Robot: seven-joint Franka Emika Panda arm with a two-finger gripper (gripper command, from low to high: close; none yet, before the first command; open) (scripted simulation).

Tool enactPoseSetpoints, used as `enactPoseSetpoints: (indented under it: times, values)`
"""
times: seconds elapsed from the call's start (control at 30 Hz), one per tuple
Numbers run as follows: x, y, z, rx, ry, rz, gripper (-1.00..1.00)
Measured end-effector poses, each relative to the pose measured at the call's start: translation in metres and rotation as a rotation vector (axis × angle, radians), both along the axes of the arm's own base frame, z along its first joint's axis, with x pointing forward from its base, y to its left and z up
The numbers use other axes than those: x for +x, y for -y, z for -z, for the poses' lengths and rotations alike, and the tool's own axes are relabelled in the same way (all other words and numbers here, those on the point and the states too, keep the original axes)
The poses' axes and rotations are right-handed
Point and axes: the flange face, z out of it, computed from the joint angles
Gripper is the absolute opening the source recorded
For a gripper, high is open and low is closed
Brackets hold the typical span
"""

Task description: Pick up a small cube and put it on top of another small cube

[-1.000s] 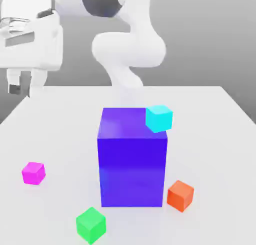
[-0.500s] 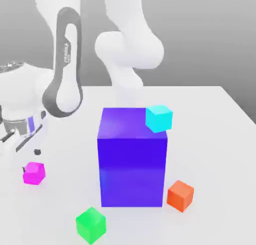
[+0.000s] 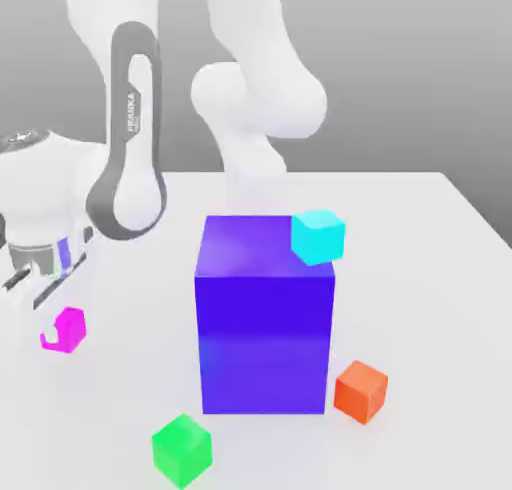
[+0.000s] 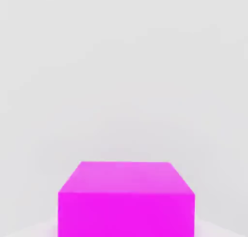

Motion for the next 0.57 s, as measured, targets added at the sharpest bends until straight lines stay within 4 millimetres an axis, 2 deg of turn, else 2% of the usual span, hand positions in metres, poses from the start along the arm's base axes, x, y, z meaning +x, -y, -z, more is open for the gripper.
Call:
enactPoseSetpoints:
  times: [0.13,0.3,0.33,0.37,0.43,0.47,0.57]
  values:
    - [0.076,-0.057,-0.020,0.002,0.001,-0.368,-1.00]
    - [0.155,-0.163,-0.041,0.000,0.001,-0.861,-1.00]
    - [0.167,-0.178,-0.036,-0.001,-0.001,-0.941,-1.00]
    - [0.173,-0.185,-0.027,-0.002,-0.001,-0.980,-1.00]
    - [0.177,-0.191,-0.004,-0.002,-0.001,-1.009,-1.00]
    - [0.177,-0.192,0.006,-0.002,-0.001,-1.014,1.00]
    - [0.177,-0.192,0.006,-0.002,-0.001,-1.014,1.00]
